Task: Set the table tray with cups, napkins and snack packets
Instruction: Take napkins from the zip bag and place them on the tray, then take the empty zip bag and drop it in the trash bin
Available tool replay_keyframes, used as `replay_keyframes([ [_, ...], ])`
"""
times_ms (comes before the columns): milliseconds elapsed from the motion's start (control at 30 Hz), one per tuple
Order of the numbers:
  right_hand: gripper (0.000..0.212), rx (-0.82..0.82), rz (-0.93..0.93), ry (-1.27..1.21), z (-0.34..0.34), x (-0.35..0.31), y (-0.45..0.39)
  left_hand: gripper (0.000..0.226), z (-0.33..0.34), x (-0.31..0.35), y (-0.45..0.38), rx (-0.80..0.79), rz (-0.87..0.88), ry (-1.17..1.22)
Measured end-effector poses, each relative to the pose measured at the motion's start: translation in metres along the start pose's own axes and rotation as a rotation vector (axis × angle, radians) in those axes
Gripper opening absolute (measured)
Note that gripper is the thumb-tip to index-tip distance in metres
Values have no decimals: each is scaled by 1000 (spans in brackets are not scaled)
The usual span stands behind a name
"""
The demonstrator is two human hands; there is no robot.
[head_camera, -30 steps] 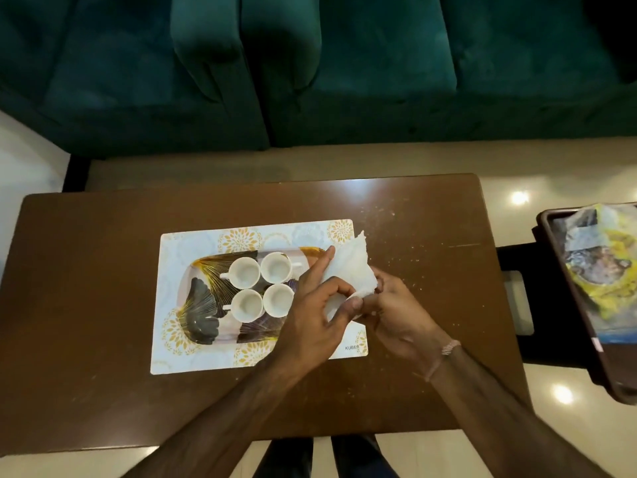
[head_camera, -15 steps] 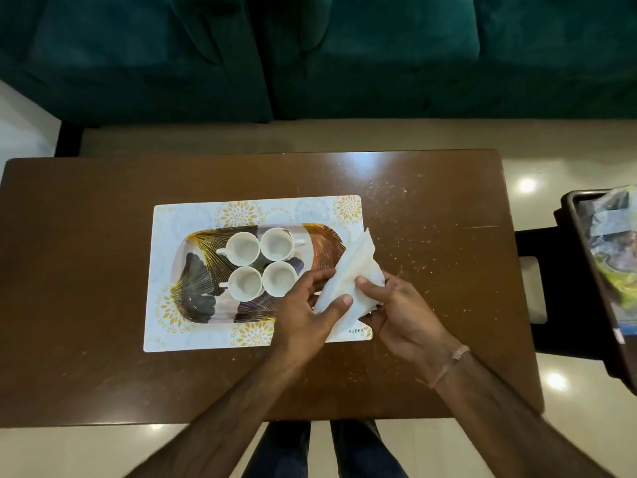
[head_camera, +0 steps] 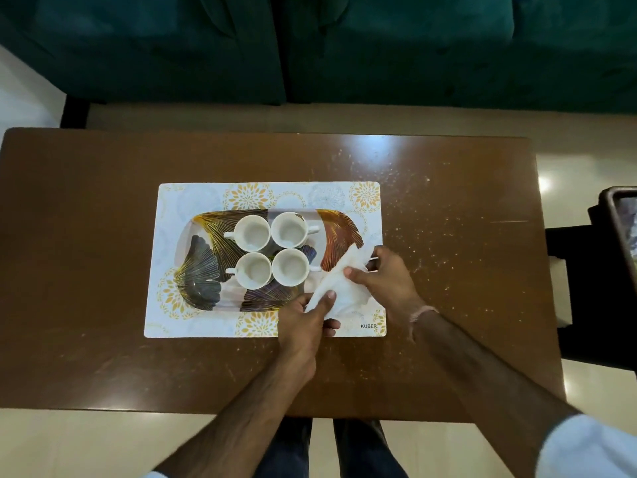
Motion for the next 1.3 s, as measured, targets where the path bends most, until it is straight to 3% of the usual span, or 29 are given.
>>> replay_keyframes([
  [100,21,183,-150,269,11,-7,-14,28,-14,-5,-13,101,106,-174],
  [233,37,357,-205,495,24,-5,-24,40,-25,-2,-23,165,273,-497],
  [367,50,500,-363,581,28,-8,-14,52,-29,3,-21,279,356,-654],
  [467,50,672,-508,721,25,-9,3,53,-37,5,-14,331,424,-639],
  [600,34,474,-732,968,44,8,15,39,-47,1,-11,266,495,-612],
  [700,37,366,-689,1086,50,21,6,37,-52,2,-16,261,491,-669],
  [933,41,376,-634,1031,47,4,12,39,-75,13,-17,183,486,-729],
  [1033,48,327,-578,1014,46,-18,22,28,-98,33,-10,154,491,-770],
  [1167,63,254,-542,969,42,-69,53,22,-127,92,-6,107,480,-799],
  [1300,64,321,-563,917,28,-146,99,20,-128,190,-7,0,589,-783],
])
Point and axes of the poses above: each hand's wrist, its own y-axis away from the middle knuckle, its own z-axis out of the palm, x = y × z, the point moved 7 cm from there along -y, towards the middle knuckle, and after that the axes turned 15 degrees about z, right-handed, at the moved point
